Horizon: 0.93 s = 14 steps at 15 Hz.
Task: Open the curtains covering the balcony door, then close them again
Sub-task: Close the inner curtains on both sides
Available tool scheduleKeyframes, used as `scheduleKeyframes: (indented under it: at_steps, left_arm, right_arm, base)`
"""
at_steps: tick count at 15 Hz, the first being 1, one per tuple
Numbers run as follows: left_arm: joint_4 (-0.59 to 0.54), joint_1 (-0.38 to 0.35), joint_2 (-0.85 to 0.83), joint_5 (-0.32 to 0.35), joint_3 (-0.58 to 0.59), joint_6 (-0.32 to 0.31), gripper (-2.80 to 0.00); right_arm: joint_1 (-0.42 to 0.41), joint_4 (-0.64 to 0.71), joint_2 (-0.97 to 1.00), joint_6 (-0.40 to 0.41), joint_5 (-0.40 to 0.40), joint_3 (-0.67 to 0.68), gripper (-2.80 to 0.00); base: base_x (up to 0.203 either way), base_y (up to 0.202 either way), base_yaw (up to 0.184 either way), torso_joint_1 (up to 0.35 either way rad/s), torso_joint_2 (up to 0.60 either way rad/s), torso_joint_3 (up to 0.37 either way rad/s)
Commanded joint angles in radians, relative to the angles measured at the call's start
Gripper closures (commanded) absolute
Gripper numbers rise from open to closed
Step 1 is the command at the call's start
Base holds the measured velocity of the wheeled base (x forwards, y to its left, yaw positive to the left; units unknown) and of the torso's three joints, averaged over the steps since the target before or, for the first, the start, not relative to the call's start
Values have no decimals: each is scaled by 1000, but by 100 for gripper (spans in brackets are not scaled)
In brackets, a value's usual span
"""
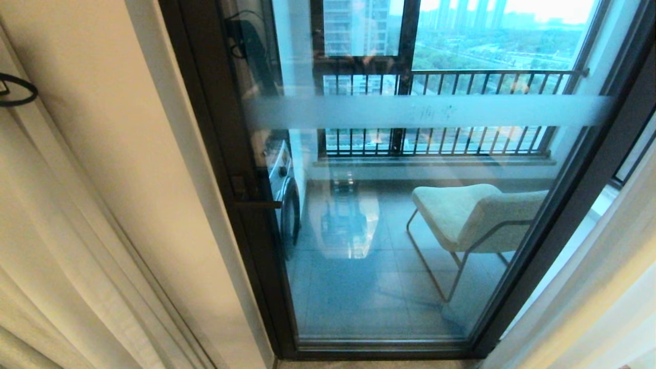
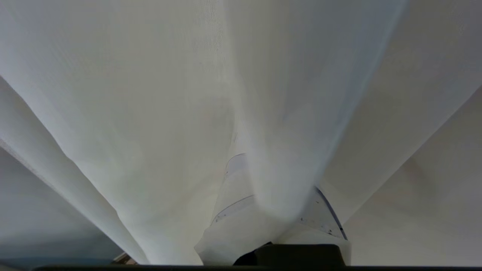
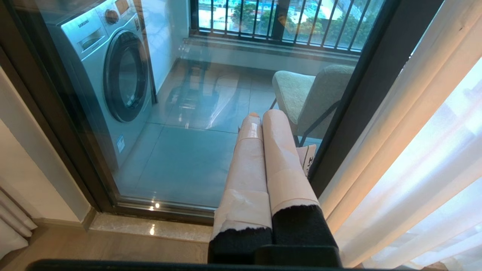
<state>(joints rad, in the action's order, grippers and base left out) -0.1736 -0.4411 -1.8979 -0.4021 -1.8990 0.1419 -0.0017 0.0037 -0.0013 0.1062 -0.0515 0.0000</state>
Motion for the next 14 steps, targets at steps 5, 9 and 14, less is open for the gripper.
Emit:
scheduleKeyframes:
  at_steps: [5,9,14]
  left_arm:
    - [-30,33,25,0,-51,29,0]
    - [-44,88,76,7,-37,55,0]
    - [-79,180,131,109,-36,75,0]
  right_arm:
    - [0,-1,1,0,-1,0,0]
    - [0,1,1,1,-1,0,0]
    - [0,0,1,0,-1,0,0]
  base:
    - [0,0,0,0,0,0]
    - [0,0,0,0,0,0]
    - [0,0,0,0,0,0]
